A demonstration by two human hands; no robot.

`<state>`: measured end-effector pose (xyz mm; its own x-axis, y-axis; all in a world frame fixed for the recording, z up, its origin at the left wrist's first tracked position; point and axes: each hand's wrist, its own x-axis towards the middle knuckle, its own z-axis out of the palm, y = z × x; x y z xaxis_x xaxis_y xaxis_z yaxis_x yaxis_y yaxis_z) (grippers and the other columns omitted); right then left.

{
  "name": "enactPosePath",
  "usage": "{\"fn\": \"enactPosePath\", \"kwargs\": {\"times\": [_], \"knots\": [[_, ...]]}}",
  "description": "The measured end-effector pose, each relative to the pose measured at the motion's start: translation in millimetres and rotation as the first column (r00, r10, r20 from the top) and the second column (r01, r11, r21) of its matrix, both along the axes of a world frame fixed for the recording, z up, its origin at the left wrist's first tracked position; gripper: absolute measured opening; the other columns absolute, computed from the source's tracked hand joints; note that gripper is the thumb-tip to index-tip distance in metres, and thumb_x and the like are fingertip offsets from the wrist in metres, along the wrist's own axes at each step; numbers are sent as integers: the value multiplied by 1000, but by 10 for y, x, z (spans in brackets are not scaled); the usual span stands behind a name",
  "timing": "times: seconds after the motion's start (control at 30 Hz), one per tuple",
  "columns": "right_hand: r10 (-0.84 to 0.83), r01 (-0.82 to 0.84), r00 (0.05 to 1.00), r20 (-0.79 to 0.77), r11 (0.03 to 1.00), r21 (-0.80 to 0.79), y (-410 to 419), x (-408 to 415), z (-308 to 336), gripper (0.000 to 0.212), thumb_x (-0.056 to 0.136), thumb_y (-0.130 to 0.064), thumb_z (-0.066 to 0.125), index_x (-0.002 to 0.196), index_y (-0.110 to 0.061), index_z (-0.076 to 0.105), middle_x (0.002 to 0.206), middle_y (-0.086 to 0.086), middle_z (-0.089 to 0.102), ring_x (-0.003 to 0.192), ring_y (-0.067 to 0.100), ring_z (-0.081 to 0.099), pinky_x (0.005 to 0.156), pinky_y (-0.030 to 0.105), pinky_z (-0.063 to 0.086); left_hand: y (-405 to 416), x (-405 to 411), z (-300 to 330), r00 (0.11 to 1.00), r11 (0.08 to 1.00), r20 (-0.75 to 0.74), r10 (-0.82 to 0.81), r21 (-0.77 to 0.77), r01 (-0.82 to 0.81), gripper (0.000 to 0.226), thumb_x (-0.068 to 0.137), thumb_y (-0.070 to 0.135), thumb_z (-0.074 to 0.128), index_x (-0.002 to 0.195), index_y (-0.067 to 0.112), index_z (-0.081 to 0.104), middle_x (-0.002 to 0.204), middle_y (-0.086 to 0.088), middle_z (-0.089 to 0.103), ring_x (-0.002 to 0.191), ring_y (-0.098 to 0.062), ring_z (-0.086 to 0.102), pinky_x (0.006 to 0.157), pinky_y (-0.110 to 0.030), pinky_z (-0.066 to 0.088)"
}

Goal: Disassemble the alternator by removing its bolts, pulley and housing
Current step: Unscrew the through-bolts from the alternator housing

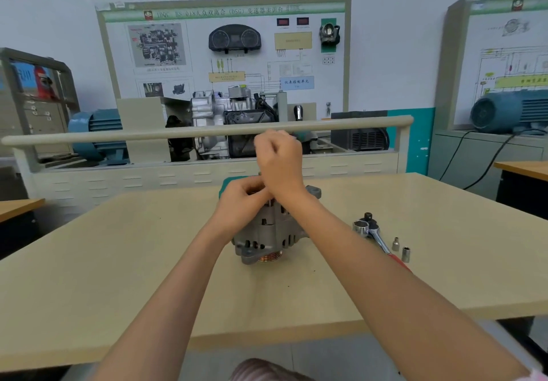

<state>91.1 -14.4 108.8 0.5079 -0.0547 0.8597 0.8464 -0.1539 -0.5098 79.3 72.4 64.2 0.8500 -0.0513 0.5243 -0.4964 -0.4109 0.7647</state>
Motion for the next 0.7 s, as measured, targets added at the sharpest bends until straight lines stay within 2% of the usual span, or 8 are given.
{"fn": "enactPosePath", "kwargs": {"times": [0.1, 0.2, 0.27, 0.37, 0.43, 0.53, 0.6, 0.7], "knots": [[319, -275, 929, -186, 934, 228, -108, 58, 72, 42, 80, -16, 41, 39, -13, 31, 42, 4, 32, 50, 18, 33, 57, 28, 34, 7, -37, 9, 997, 997, -35, -72, -39, 71, 18, 92, 28, 58, 86, 31, 75, 81, 8, 74, 75, -1, 67, 61, -8, 47], [387, -300, 884, -261, 899, 319, -265, 166, 81, 48, 94, -10, 33, 46, -16, 30, 39, -5, 31, 43, 10, 35, 56, 18, 40, 4, -42, 8, 995, 996, -78, -69, -61, 65, 16, 89, 33, 62, 97, 27, 75, 84, 9, 75, 78, -1, 68, 61, -6, 46], [370, -260, 874, -314, 903, 342, -349, 200, 40, 47, 94, -8, 33, 48, -17, 29, 36, -8, 29, 42, 9, 33, 55, 21, 37, -17, -37, 14, 995, 999, -101, -22, -41, 17, 19, 86, 38, 65, 99, 29, 75, 85, 10, 75, 81, -3, 68, 68, -13, 49], [312, -204, 889, -334, 925, 321, -404, 214, -46, 47, 92, -5, 36, 46, -16, 30, 35, -9, 30, 47, 13, 30, 58, 27, 31, -40, -31, 16, 993, 1000, -117, 18, -14, -20, 21, 85, 39, 66, 101, 28, 75, 86, 9, 74, 86, -9, 68, 79, -25, 51], [287, -202, 908, -305, 938, 283, -389, 197, -44, 48, 92, -5, 37, 45, -15, 31, 38, -6, 31, 48, 14, 30, 58, 28, 31, -38, -35, 10, 994, 1000, -109, 5, -21, -7, 21, 86, 37, 65, 101, 27, 75, 88, 9, 74, 87, -9, 68, 81, -26, 52], [253, -216, 931, -265, 963, 161, -300, 153, 64, 48, 92, -4, 36, 45, -14, 31, 46, 5, 29, 51, 18, 28, 59, 32, 27, -17, -43, 19, 996, 1000, -92, -18, -21, 16, 19, 89, 35, 62, 100, 25, 74, 91, 8, 74, 88, -7, 68, 77, -21, 50], [258, -240, 930, -262, 966, 101, -228, 136, 134, 49, 92, -3, 37, 45, -15, 30, 47, 5, 28, 51, 18, 27, 58, 33, 25, 11, -46, 34, 994, 998, -97, -52, -44, 47, 18, 91, 31, 60, 101, 26, 73, 94, 9, 74, 90, -5, 67, 76, -16, 49], [276, -269, 930, -244, 961, 63, -115, 125, 169, 54, 92, -3, 38, 40, -15, 31, 39, 1, 31, 46, 17, 32, 54, 28, 32, 39, -78, 75, 978, 986, -146, -147, -105, 132, 17, 93, 24, 57, 101, 22, 73, 91, 9, 75, 84, -2, 69, 67, -9, 50]]}}
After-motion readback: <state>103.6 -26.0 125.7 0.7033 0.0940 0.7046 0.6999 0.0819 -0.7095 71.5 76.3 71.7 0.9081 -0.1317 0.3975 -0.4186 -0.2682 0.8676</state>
